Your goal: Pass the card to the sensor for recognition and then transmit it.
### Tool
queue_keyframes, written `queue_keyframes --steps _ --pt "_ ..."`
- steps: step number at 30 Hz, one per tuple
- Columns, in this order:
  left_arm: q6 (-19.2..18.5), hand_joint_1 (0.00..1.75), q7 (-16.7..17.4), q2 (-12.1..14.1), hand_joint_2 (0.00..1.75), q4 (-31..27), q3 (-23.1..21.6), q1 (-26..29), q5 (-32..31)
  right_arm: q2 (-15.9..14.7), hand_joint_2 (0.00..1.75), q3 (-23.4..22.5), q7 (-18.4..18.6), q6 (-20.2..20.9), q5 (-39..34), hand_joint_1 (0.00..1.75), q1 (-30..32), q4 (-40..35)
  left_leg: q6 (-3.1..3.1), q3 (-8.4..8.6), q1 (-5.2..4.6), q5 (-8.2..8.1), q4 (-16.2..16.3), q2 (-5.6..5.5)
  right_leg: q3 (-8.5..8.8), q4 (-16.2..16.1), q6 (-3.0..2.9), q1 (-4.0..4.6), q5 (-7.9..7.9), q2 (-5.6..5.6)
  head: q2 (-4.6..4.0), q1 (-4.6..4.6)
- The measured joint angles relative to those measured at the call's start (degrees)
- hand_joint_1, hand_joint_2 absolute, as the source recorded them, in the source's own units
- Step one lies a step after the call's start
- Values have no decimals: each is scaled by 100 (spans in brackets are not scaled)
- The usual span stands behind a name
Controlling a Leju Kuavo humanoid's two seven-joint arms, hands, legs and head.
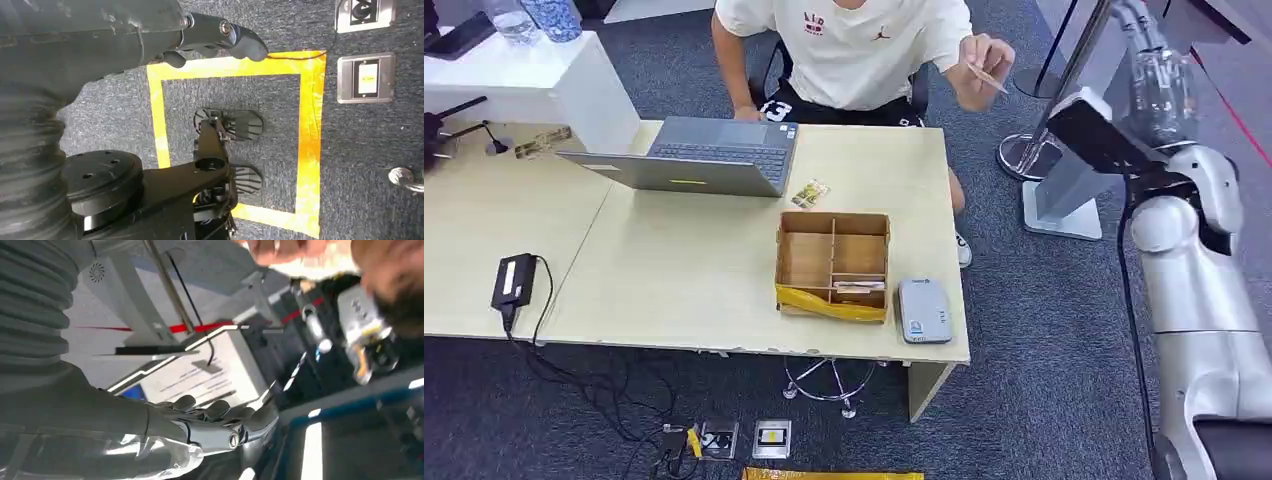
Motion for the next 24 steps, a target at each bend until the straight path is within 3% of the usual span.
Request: queue_keyframes --steps 4,8,22,23,24 --pt "-26 0 26 0 175 0 0 2 -50 232 175 470 199 326 391 0 -98 238 0 -8 -1 -1 0 0 -10 -1 0 -1 0 2 -2 -4" --pt "-33 0 99 0 175 0 0 3 -92 361 175 777 304 263 538 0 -131 532 0 -13 -1 -1 1 -2 -16 -2 0 -1 0 -1 0 -2" --pt "-13 0 199 0 175 -2 -9 0 -230 400 175 995 566 -69 479 5 86 1019 -1 -14 -1 -2 2 6 -25 -2 0 -1 0 13 0 -2" --pt "-9 0 199 0 175 0 -9 0 -232 400 175 999 577 -87 462 33 110 1030 -1 -13 -1 -2 3 7 -24 -2 0 -1 0 14 0 -2" --pt "-4 0 199 0 175 -2 -9 0 -234 400 175 1004 586 -100 446 98 136 1032 -1 -13 -1 -2 3 8 -25 -2 0 -1 0 15 0 -2"
